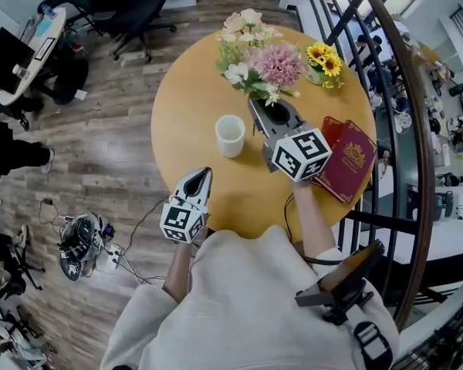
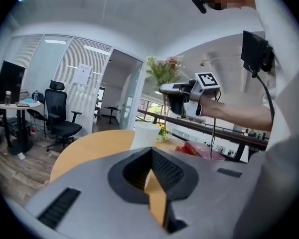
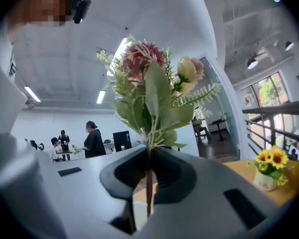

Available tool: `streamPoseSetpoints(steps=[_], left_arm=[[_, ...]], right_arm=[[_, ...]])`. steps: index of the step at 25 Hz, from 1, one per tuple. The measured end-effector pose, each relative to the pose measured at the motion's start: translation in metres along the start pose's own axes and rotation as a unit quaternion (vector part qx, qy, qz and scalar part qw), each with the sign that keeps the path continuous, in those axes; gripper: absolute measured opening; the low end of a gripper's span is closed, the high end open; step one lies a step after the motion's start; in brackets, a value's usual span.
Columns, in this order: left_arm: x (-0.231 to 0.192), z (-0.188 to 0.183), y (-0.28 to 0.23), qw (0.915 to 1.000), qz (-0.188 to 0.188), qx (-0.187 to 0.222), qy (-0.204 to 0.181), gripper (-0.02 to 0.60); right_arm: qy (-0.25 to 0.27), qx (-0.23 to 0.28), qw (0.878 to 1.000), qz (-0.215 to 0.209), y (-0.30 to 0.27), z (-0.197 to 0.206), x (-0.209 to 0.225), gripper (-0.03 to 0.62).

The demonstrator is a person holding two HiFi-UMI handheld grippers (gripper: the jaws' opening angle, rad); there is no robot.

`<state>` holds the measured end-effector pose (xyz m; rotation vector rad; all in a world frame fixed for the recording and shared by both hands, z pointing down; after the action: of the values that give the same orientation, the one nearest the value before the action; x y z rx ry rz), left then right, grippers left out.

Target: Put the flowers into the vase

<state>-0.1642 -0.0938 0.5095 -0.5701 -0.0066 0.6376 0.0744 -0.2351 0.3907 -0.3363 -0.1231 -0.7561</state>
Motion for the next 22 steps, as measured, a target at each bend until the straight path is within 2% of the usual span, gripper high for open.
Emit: streamPoseSetpoints(steps=[4, 7, 10, 16, 22], left_arm=[[-0.004, 0.004, 0.004, 1.0, -0.006, -0.001, 0.005, 0.008], [-0.003, 0.004, 0.004, 1.0, -0.005, -0.001, 0.005, 0.008], [-0.003, 0.005, 0.004, 1.0, -0.005, -0.001, 0.006, 0.008], [-0.006, 0.007, 0.007, 0.9999, -0.004, -0.007, 0.01, 0.008], [-0.008, 0.009, 0.01, 0.9998, -0.007, -0.014, 0.013, 0.006]], right_arm=[[0.02, 0.074, 0.995, -0.06, -0.003, -0.036, -0.018, 0.041], [0.034, 0.095, 0.992, -0.078, -0.008, -0.049, -0.025, 0.043], [0.037, 0.085, 0.993, -0.078, -0.013, -0.04, -0.027, 0.043], [0.013, 0.049, 0.996, -0.074, -0.023, 0.005, -0.024, 0.043], [-0.001, 0.036, 0.997, -0.072, -0.026, 0.042, -0.027, 0.044]])
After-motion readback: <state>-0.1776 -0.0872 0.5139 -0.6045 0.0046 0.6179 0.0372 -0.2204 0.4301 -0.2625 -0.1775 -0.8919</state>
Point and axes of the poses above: the fingertips, and each gripper's own axes: y backward along the fingers, x to its right, z out of its underside, the point moved 10 cm from there along y, backward along the fingers, and after that the axes turned 15 degrees about -x, right-handed, at the moved point
